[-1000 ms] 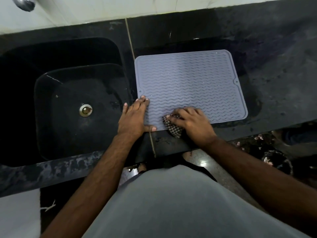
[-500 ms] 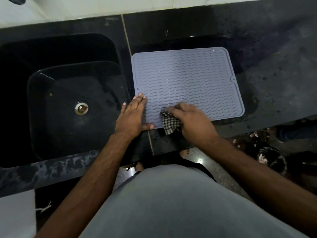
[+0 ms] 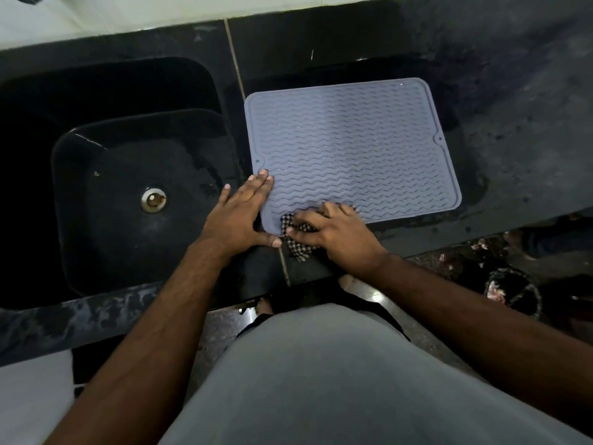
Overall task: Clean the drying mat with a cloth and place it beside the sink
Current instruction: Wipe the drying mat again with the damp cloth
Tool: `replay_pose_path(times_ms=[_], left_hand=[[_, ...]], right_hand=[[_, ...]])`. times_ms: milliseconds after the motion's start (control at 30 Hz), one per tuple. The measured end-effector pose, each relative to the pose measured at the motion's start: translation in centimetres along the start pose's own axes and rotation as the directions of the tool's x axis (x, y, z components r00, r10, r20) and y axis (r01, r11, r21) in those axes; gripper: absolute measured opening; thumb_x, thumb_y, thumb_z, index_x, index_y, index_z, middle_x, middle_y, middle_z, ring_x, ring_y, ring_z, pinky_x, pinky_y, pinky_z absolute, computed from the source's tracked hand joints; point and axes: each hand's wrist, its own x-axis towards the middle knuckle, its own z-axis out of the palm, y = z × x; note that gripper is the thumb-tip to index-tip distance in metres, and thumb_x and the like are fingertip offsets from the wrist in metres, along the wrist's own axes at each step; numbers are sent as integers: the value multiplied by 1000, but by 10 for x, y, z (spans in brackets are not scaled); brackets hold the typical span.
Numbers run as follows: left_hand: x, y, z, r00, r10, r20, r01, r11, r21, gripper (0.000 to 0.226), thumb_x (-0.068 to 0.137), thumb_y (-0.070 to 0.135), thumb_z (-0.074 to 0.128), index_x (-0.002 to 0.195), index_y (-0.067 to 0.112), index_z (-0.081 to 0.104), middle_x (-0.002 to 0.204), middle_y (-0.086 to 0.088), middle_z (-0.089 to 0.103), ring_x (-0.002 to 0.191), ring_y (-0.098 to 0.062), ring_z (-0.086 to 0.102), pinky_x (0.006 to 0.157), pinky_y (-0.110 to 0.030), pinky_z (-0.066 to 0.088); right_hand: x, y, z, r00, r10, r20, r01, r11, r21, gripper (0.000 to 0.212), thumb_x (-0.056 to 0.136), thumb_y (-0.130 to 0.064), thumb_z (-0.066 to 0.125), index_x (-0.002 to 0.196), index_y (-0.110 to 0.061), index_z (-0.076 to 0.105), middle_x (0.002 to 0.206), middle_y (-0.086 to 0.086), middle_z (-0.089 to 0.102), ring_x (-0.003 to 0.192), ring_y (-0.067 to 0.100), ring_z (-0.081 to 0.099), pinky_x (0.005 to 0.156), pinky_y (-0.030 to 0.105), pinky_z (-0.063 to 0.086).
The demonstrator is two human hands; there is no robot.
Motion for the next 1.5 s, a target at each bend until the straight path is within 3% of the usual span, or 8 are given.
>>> replay_pose_path(times_ms=[333, 467, 600, 767, 967, 1300, 1400, 1500], left_hand=[[-1, 4, -1, 1000, -19, 23, 20, 999, -26, 130, 73, 62, 79, 163, 27, -6, 169, 12, -17, 155, -6, -13, 126, -46, -8], [0, 9, -3, 999, -38, 10, 38, 998, -56, 125, 73, 65, 78, 164, 26, 1, 170, 12, -9, 156, -6, -8, 127, -46, -6], [3, 21, -8, 997, -55, -59, 58, 997, 51, 98, 86, 40, 71, 162, 19, 13, 171, 2, 5, 157, -14, 5, 127, -46, 0], [5, 38, -12, 977, -197, 86, 182, 971, 156, 126, 74, 54, 82, 162, 15, 1, 171, 0, -9, 157, -15, -7, 127, -48, -1], [26, 83, -21, 900, -404, 161, 315, 861, 400, 141, 68, 43, 92, 159, 5, -9, 169, -14, -10, 157, -28, -6, 127, -44, -1], [32, 97, -29, 905, -412, 103, 333, 839, 431, 123, 64, 29, 95, 153, 6, 12, 158, -24, 12, 152, -38, 16, 127, -45, 11], [33, 95, -28, 914, -400, 68, 341, 848, 406, 105, 76, 21, 86, 152, 6, 16, 157, -26, 14, 150, -40, 19, 126, -47, 15], [34, 100, -31, 895, -433, 106, 357, 839, 412, 126, 58, 29, 99, 150, 6, 15, 155, -25, 14, 149, -40, 20, 125, -47, 15]], right_hand=[[-37, 57, -24, 952, 304, 16, -305, 951, 47, 49, 77, -13, 75, 117, -41, 72, 127, -10, 62, 101, 32, 50, 79, 40, 38], [4, 18, -29, 954, 255, -156, -216, 949, 229, 52, 84, -17, 60, 132, -38, 62, 130, -5, 59, 101, 31, 49, 82, 42, 43], [38, -25, -5, 988, 144, -58, -133, 978, 158, 56, 94, -17, 52, 144, -40, 47, 145, -4, 48, 115, 31, 46, 92, 46, 41], [7, -4, 11, 992, 63, -107, -56, 996, 66, 47, 94, -25, 57, 137, -45, 56, 144, -11, 54, 109, 28, 53, 83, 41, 43], [-54, 58, 6, 992, 83, -100, -87, 996, -35, 47, 93, -25, 46, 135, -42, 59, 141, -14, 58, 109, 27, 57, 83, 38, 37], [-108, 123, 3, 961, 277, -6, -277, 960, -43, 53, 90, -29, 33, 133, -41, 61, 137, -11, 60, 114, 29, 54, 85, 40, 37], [-116, 141, 2, 954, 298, 11, -297, 953, -63, 48, 90, -28, 43, 131, -41, 63, 135, -10, 61, 114, 29, 53, 86, 39, 34], [-124, 156, 3, 956, 294, -12, -294, 952, -82, 44, 89, -26, 55, 130, -39, 64, 134, -8, 61, 113, 30, 53, 84, 40, 33]])
